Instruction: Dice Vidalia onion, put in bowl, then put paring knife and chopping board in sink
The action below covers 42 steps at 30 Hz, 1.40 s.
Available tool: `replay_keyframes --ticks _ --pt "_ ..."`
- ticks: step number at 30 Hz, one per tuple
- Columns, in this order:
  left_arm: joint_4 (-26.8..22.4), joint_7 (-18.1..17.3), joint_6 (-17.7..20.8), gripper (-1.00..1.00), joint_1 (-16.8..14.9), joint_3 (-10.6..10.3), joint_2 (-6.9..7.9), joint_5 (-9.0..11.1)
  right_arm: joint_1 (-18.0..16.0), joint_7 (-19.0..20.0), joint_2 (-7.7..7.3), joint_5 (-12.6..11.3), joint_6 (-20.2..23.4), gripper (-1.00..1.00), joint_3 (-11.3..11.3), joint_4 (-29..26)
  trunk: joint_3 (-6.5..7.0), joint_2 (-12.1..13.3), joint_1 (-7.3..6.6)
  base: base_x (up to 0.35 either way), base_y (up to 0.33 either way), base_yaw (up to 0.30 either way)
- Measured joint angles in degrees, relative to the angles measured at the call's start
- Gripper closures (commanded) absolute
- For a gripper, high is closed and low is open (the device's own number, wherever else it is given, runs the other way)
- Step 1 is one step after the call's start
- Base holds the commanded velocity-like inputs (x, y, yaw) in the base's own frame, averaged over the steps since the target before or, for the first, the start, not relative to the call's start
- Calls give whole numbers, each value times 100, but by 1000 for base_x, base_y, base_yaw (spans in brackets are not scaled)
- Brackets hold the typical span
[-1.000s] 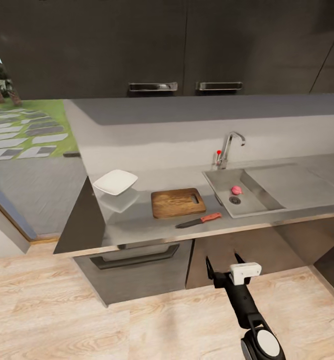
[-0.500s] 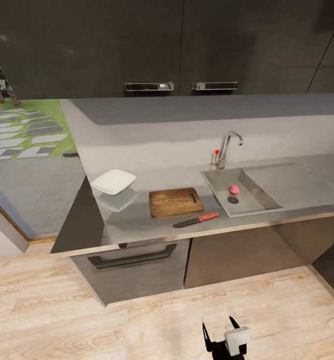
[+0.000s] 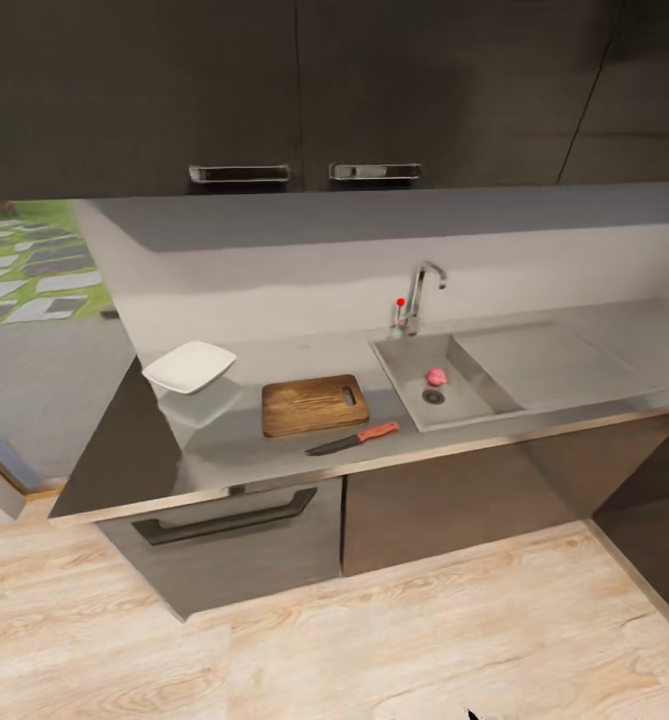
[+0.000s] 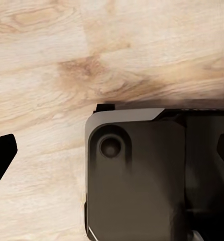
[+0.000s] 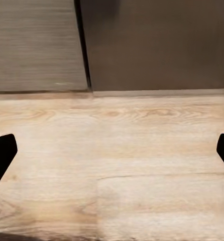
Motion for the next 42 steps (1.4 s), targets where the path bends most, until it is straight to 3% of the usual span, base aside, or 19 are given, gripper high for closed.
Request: replay_keyframes --ticks 14,42 --pt "-3 0 -2 -100 0 0 -8 0 -1 0 3 7 0 -100 16 46 28 0 0 0 -304 -98" --pt "-5 0 -3 -100 0 0 1 0 -2 0 4 7 -18 -100 36 143 282 -1 -1 11 -304 39"
